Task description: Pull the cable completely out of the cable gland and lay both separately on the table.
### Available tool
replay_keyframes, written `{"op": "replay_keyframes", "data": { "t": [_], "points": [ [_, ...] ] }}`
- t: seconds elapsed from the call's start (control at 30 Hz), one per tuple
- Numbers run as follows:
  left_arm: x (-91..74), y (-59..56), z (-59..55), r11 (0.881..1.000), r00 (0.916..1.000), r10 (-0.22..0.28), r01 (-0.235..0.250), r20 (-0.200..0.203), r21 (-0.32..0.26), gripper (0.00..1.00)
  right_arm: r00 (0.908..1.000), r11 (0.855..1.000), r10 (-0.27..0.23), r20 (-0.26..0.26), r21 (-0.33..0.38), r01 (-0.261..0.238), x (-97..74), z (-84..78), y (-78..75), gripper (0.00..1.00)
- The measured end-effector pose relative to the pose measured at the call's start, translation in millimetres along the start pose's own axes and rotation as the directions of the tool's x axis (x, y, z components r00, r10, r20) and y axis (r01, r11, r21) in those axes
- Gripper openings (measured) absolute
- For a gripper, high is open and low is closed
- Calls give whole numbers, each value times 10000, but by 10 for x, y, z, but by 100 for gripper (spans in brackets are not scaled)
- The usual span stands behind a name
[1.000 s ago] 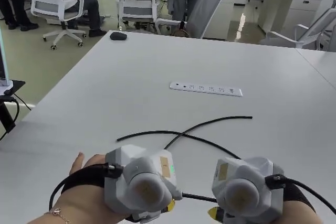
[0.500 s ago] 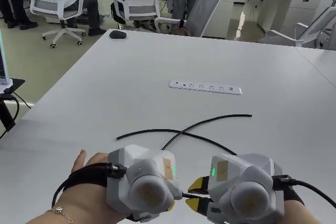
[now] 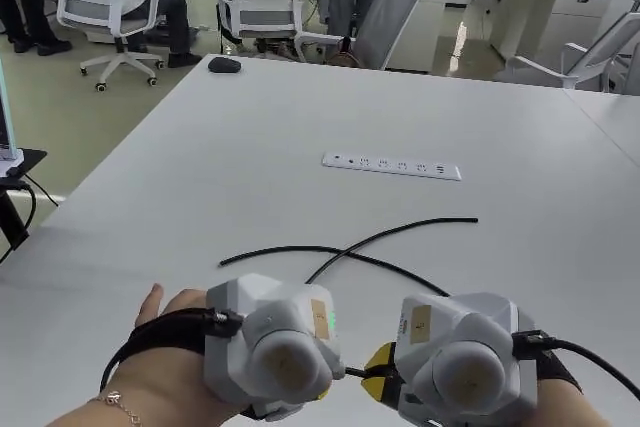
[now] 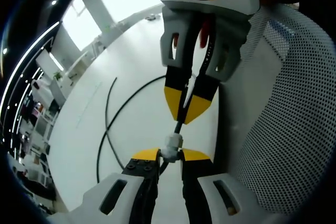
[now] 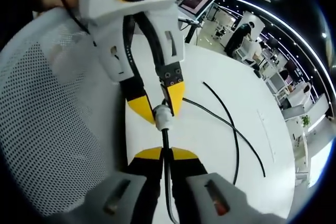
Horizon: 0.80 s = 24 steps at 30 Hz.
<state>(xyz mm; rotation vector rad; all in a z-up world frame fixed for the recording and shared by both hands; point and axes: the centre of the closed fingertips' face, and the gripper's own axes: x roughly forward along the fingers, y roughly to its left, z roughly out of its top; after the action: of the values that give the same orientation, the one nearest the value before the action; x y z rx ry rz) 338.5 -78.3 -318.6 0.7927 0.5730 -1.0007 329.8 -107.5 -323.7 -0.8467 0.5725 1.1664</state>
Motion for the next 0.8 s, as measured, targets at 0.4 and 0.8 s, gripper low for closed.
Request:
{"op": "replay_keyframes", "data": {
  "t": [0.4, 0.8],
  "points": [
    [-6, 4, -16, 10000, 10000, 15, -16, -89, -83, 16, 9818, 9939, -380, -1859, 948, 564, -19, -450, -145, 3],
    [-18, 12, -26, 9998, 9999, 44, -46, -99, -182, 16, 9273, 9713, -744, -3668, 1842, 1508, -146, -898, -280, 4]
  ]
}}
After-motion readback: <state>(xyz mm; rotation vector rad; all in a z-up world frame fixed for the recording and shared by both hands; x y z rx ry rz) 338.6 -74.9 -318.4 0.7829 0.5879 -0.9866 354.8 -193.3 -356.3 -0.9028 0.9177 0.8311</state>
